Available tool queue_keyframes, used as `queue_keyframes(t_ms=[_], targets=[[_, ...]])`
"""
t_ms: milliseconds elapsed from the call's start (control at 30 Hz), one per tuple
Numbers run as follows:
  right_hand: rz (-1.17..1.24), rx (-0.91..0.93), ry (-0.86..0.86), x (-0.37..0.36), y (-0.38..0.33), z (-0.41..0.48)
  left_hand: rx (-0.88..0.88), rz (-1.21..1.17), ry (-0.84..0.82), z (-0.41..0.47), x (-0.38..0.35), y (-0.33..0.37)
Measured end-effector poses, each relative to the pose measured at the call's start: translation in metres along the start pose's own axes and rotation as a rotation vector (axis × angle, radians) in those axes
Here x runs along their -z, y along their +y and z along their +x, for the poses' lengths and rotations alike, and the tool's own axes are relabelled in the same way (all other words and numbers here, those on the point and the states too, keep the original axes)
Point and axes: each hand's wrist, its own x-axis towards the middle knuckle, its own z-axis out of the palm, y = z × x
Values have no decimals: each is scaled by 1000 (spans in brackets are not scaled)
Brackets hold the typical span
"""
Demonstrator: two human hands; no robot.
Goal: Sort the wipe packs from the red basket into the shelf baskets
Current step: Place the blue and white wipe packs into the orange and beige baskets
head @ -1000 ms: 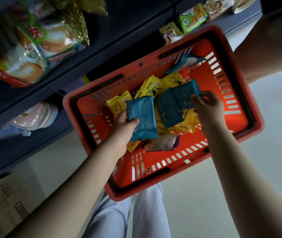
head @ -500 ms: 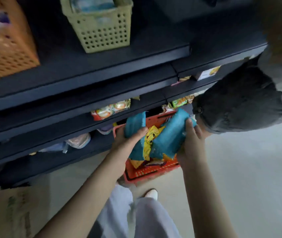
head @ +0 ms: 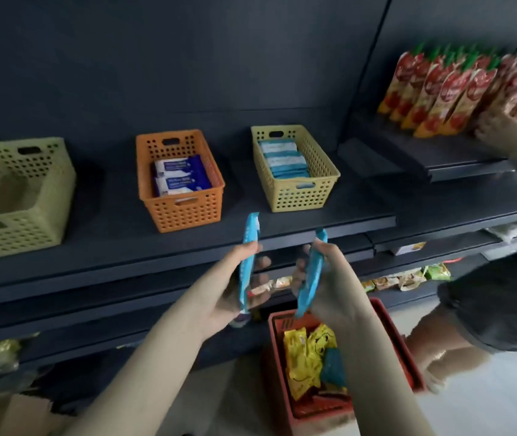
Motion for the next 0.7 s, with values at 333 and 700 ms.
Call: queue_keyframes(t_ms=[333,700], targets=[[-2,59,77,-84,43,15,-43,-88,-105,-32,88,76],[-406,413,216,-108,-8,57,-175,255,48,11,88,129]])
